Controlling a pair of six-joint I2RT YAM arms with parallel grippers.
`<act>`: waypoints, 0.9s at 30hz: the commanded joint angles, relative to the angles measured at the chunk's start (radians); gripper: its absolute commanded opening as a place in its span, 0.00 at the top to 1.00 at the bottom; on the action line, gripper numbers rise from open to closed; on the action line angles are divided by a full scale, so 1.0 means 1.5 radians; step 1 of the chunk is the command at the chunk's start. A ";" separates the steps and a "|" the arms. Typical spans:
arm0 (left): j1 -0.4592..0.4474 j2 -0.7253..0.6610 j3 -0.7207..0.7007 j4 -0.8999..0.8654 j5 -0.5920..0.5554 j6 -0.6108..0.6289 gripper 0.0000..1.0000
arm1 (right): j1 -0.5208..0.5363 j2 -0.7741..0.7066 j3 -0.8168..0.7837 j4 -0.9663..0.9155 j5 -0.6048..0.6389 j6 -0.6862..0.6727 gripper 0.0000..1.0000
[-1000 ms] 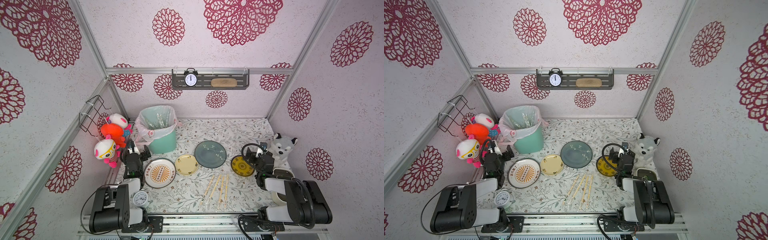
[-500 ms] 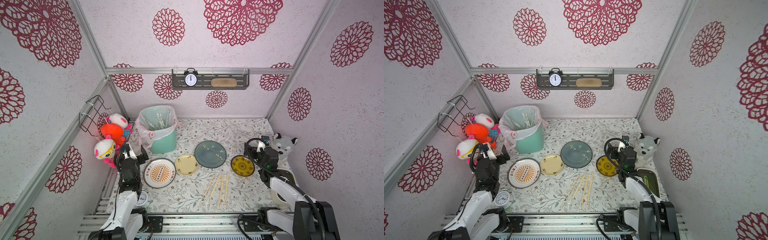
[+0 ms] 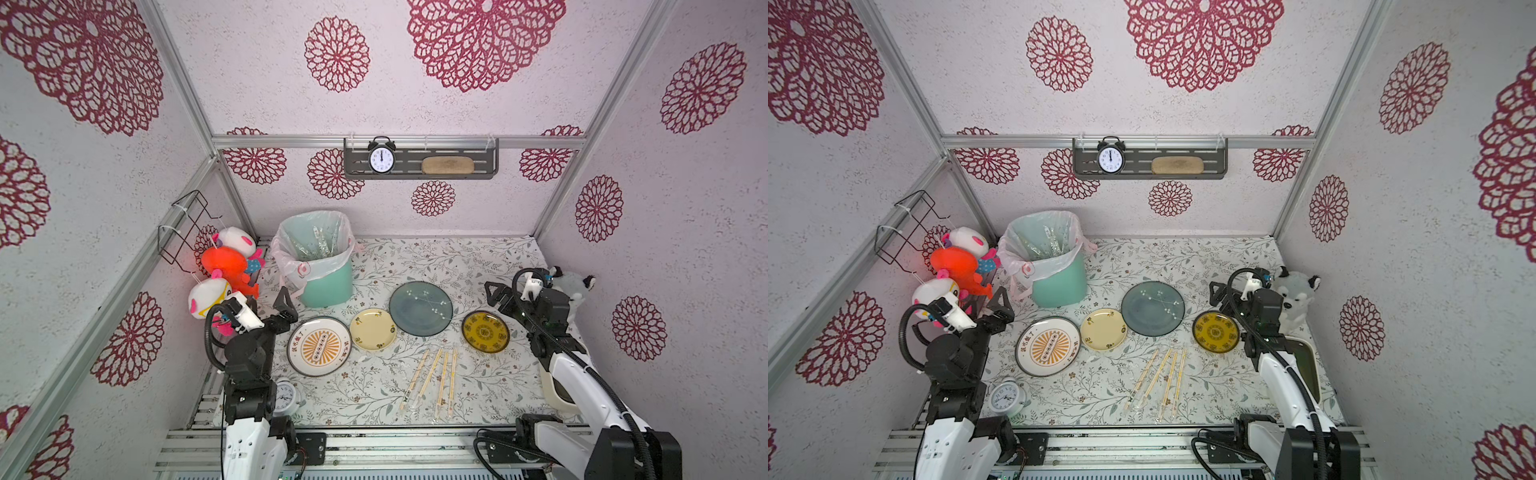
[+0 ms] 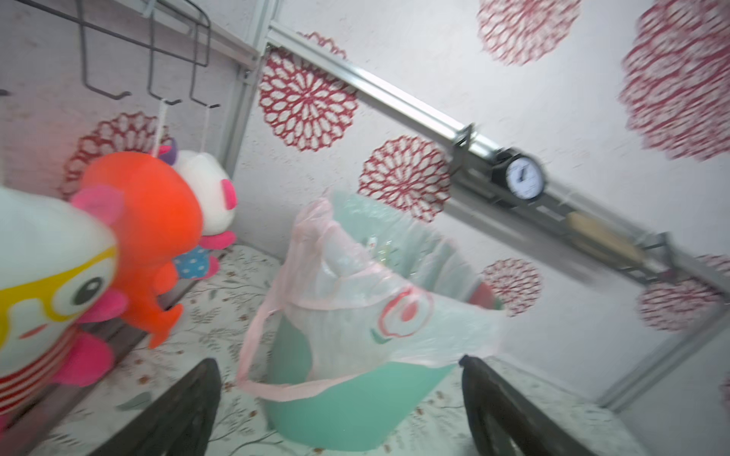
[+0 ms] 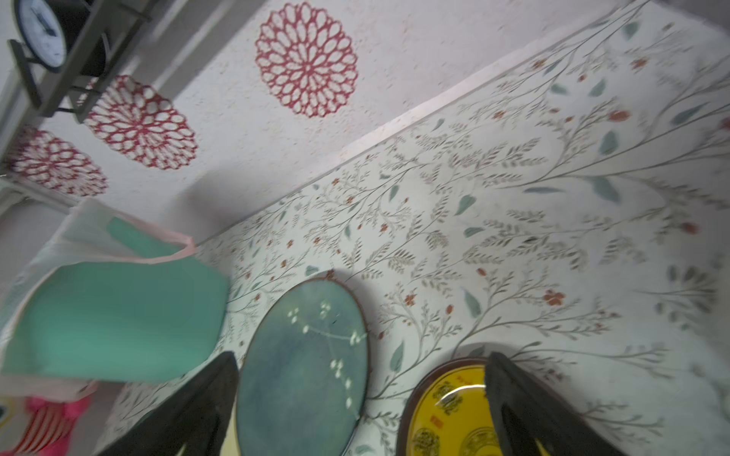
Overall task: Remove the packaging of disposable chopsticks
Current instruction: Pick up the disposable chopsticks from the center of the board.
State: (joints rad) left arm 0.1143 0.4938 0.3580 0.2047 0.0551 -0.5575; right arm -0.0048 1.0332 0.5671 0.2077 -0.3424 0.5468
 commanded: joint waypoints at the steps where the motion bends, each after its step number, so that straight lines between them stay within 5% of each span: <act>1: 0.002 -0.016 -0.052 0.096 0.188 -0.164 0.02 | 0.032 -0.067 -0.008 -0.026 -0.090 0.027 0.01; 4: -0.048 0.007 -0.028 0.084 0.246 -0.181 0.02 | 0.149 -0.139 0.014 -0.171 0.071 -0.031 0.01; 6: -0.122 0.022 0.012 -0.015 0.198 -0.128 0.02 | 0.212 -0.167 0.019 -0.238 0.149 -0.028 0.01; 10: -0.296 0.071 0.056 -0.105 0.072 -0.036 0.02 | 0.272 -0.196 -0.014 -0.264 0.172 0.004 0.01; 18: -0.507 0.269 0.111 -0.084 0.016 0.005 0.02 | 0.415 -0.190 -0.042 -0.386 0.317 0.069 0.03; 27: -0.637 0.395 0.146 -0.034 -0.058 0.021 0.02 | 0.479 -0.088 -0.099 -0.345 0.332 0.111 0.22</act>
State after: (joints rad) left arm -0.8047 1.0626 0.5510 0.1150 0.0345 -0.5499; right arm 0.6983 0.8806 0.4187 -0.3145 0.1055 0.6792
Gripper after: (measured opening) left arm 0.977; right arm 0.793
